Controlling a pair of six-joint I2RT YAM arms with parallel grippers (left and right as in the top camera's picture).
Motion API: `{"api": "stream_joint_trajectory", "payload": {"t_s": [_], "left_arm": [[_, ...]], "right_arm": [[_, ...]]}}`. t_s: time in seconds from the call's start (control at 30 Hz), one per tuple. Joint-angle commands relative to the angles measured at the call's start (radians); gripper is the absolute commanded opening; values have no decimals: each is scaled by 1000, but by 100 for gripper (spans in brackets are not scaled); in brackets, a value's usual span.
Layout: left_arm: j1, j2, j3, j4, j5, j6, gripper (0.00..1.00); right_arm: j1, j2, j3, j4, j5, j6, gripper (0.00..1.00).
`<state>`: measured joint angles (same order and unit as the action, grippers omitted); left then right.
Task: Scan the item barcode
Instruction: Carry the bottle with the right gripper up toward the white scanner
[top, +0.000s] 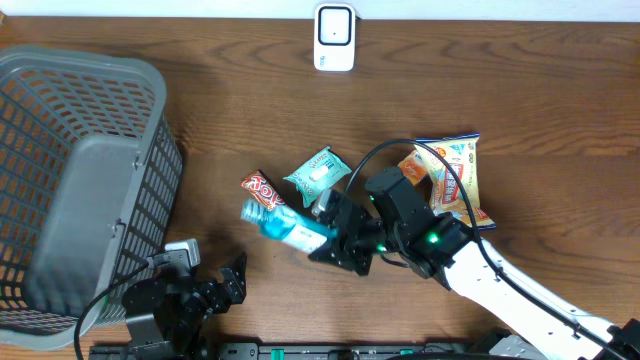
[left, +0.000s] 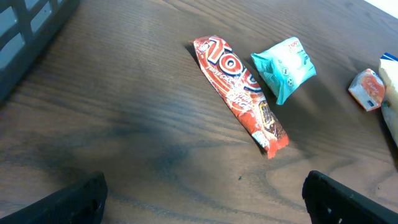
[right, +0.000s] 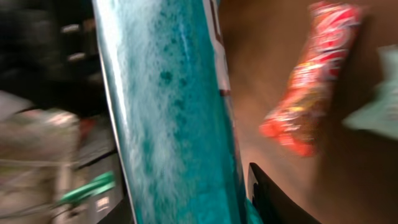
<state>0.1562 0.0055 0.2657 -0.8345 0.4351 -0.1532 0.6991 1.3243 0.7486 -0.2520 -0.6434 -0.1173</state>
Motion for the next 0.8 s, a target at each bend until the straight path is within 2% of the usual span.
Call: {"api": "stream_joint_trajectory", "payload": {"t_s": [0.0,0.2,0.37,0.47,0.67,0.77], "left_arm": [[2,-2,-2,-3,-6,-2,98],[2,-2,-2,-3,-6,-2,98],[2,-2,-2,-3,-6,-2,98],[2,-2,-2,-3,-6,-2,98],[2,-2,-2,-3,-6,-2,98],[2,-2,-2,-3,-6,-2,98]], "right_arm": [[-11,-24,12,80,285,-23,1],[-11,-21,12,280,452,-58,1],[-18,34,12,424,722,-75,1],[-32,127,12,564,877,-125,1],[-95,343,21,882,908,-214,1],[-130,431,72,952,903,-214,1]]}}
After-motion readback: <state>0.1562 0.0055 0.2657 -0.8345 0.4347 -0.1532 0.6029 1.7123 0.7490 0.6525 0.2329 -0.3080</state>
